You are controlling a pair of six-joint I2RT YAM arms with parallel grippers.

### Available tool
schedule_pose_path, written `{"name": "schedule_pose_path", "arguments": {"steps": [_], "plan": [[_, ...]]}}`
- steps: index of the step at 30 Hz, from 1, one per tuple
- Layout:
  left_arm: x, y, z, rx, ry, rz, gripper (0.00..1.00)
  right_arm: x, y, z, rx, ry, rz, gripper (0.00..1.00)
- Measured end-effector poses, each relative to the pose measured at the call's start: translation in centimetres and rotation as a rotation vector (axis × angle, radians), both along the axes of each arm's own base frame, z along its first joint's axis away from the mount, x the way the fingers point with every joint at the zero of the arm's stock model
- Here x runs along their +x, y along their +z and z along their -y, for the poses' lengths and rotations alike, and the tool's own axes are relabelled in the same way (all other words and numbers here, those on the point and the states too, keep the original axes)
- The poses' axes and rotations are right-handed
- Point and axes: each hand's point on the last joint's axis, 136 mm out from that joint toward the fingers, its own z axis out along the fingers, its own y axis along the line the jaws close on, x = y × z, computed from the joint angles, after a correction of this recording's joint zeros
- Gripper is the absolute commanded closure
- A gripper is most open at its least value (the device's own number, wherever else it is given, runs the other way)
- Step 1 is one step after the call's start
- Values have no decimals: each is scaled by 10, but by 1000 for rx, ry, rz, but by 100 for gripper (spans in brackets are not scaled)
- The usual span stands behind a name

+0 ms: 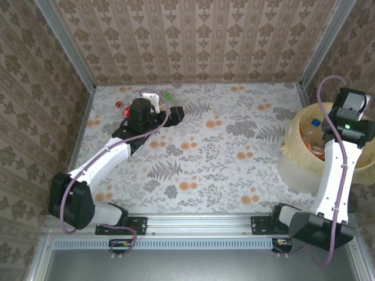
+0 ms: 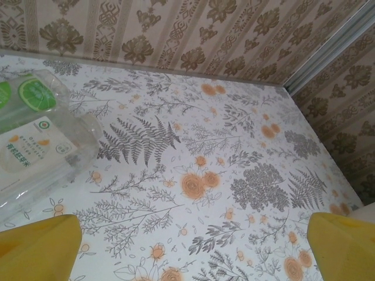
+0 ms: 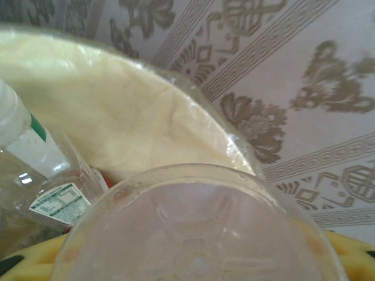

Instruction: Put the plastic bottles in the bin

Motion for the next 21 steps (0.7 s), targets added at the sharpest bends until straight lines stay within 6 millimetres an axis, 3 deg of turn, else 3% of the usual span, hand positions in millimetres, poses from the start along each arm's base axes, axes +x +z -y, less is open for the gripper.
{"name": "schedule_pose_path", "arguments": {"steps": [5,17,21], "plan": [[0,0,0,-1,2,-5,0,6,-17,4,68,-21,-113,12],[0,-2,-2,7,9,-13,0,2,-19,2,119,-59,-161,3],[3,-6,-10,31,45,-31,0,16,-12,-14,134,-6,-65,0]]}}
